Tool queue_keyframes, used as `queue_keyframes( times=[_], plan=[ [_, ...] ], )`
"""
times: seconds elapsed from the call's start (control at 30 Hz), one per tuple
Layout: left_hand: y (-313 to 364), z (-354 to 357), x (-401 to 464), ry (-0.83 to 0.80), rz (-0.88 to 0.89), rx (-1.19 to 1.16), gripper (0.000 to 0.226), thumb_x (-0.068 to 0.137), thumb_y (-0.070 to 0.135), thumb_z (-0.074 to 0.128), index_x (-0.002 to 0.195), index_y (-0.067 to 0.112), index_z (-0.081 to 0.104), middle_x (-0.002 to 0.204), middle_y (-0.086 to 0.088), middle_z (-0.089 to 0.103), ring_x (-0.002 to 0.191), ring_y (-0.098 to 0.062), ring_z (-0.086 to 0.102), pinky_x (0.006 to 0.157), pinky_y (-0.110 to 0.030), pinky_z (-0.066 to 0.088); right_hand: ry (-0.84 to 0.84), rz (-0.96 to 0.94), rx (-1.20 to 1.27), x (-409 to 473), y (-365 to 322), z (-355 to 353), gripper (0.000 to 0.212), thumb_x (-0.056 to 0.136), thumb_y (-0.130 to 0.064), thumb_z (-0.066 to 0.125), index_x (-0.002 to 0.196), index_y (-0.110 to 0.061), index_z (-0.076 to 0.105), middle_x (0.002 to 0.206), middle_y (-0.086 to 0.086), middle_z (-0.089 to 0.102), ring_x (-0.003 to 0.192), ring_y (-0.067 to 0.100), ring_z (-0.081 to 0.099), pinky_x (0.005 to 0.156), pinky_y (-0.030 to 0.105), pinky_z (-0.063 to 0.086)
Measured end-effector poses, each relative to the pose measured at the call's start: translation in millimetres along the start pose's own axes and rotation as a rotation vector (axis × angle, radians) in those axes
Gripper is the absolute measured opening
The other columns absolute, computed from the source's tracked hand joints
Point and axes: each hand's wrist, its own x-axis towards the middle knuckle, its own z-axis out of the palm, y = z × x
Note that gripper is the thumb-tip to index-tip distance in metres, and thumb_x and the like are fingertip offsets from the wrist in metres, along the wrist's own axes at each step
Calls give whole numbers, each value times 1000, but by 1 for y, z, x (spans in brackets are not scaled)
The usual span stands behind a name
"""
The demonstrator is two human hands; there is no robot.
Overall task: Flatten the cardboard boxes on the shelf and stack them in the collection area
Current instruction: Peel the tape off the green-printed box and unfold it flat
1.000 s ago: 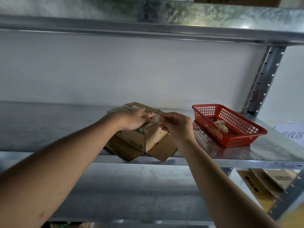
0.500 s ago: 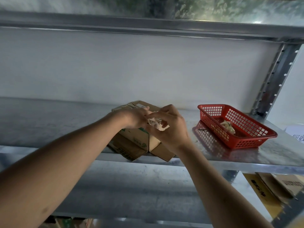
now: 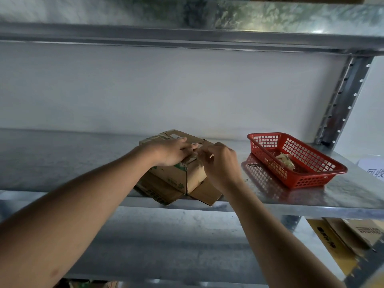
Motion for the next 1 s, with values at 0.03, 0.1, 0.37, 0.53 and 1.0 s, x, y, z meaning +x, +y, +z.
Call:
queue_keyframes(
  times=[0.03,0.1,0.37,0.53,1.0],
  plan=[
    [0,0,0,-1,-3,-5,45,109,59,22,152,61,31,173,11,0,159,-27,10,125,-48,11,-14,-20,1,0,-1,-1,25,98,-35,66,84,-18,77,78,-6,64,69,13,55,65,33,42],
    [1,0,0,-8,-11,-12,44,110,57,21,152,61,32,173,10,0,159,-25,9,125,-46,10,-63,-15,39,0,-2,-4,23,94,-38,72,86,-18,79,79,-4,72,71,15,62,70,35,49],
    [2,-1,-3,-18,3,-55,44,111,48,25,154,56,34,173,7,1,160,-23,3,125,-46,5,-213,519,855,-2,-15,-16,7,89,-6,79,96,-3,79,78,8,78,71,18,74,67,26,62],
    [1,1,-3,16,-15,-16,45,109,58,21,153,59,32,173,11,3,159,-23,9,125,-46,11,-204,705,1018,-5,-16,-20,6,89,-8,80,92,-4,75,73,8,74,61,12,67,61,24,57],
    [40,-1,-14,-44,-142,1,49,113,43,18,162,42,22,173,-6,-1,159,-32,2,126,-49,6,-23,344,172,-10,-3,-11,22,86,-44,80,87,-23,81,82,-9,74,79,11,65,60,24,42]
  ],
)
